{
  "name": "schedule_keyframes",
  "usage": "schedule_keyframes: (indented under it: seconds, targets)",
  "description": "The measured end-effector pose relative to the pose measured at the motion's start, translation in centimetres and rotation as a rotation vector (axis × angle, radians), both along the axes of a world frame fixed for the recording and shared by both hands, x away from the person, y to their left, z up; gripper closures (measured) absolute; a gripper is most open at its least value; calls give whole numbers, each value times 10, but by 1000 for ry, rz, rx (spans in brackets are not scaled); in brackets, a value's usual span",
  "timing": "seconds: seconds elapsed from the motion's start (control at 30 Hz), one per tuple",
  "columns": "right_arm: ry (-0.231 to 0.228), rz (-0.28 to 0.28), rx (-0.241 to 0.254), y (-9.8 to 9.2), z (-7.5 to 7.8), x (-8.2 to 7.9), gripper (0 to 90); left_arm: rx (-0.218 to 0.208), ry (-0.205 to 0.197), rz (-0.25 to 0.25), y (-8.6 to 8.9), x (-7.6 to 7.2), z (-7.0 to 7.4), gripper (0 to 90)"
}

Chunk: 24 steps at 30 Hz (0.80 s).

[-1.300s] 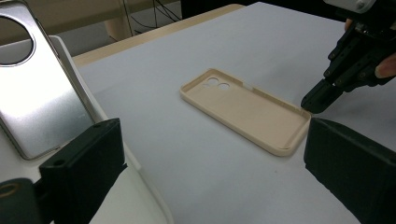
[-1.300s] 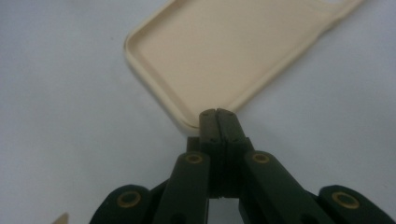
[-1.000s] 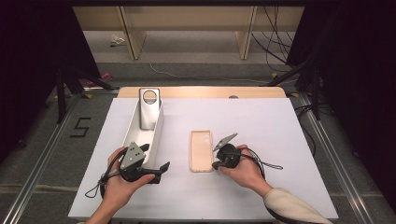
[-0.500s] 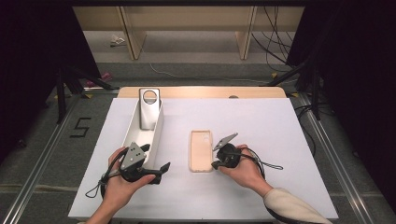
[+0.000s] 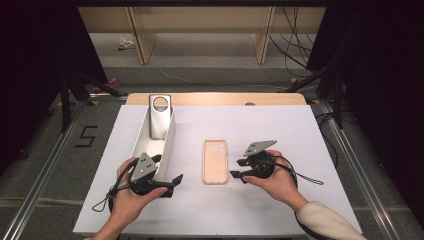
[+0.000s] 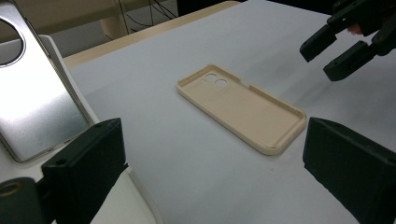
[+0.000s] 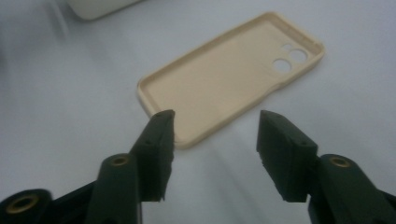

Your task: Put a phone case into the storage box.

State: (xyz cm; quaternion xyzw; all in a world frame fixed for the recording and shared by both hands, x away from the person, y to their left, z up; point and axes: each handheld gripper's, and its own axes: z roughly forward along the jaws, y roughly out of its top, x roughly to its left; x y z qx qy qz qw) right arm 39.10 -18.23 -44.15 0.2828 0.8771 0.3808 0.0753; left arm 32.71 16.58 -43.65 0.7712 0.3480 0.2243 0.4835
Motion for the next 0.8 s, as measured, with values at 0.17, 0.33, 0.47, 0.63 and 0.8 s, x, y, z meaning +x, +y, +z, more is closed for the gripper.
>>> schedule_keyframes:
  seconds: [0.17,0.33,0.47,0.63,0.8]
  targets:
    - [-32,4,46,-8,3,-5,348,4,-9,-1,-1,1,1,56]
    - [-67,4,92,-16,7,-10,296,9,-14,-16,-5,1,2,59]
    - [-83,0,118,-23,10,-15,269,17,-20,-23,-5,-1,1,61]
    - [-101,-10,132,-31,13,-20,252,22,-26,-32,-5,-2,3,80]
    - [-105,-20,124,-37,13,-23,242,76,-32,-74,-11,-4,8,152]
